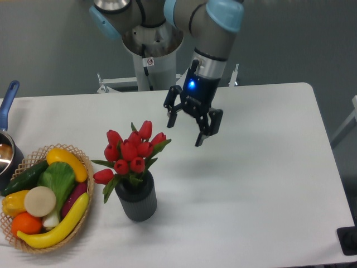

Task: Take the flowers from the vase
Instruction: 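Move the open gripper down toward the red tulip stems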

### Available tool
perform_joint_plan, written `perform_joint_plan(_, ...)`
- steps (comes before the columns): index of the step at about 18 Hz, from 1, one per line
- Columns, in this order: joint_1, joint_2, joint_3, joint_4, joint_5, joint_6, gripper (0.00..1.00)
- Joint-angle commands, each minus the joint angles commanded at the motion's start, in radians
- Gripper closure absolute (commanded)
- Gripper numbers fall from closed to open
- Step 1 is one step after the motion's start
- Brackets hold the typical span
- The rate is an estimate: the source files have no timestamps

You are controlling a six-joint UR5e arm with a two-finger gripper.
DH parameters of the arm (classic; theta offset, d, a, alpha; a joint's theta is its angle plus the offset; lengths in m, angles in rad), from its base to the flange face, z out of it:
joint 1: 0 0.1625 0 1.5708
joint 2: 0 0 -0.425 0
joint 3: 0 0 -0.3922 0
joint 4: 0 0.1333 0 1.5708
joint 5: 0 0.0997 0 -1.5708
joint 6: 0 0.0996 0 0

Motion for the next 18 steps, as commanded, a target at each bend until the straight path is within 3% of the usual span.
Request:
perform_joint_plan(2, 0.021, 0.0, -0.04, -0.002, -0.081, 0.077, 0.0)
perform_joint_plan(6, 0.045, -0.023, -0.072, -0.003, -0.295, 0.083, 0.0)
perform_joint_plan(11, 0.042, -0.075, -0.065, 0.005, -0.376, 0.091, 0.0)
perform_joint_plan(14, 0.034, -0.106, -0.066, 0.052, -0.417, 0.095, 0.0)
perform_joint_plan(18, 0.034, -0.121, -0.054, 0.054, -0.485, 0.094, 0.0)
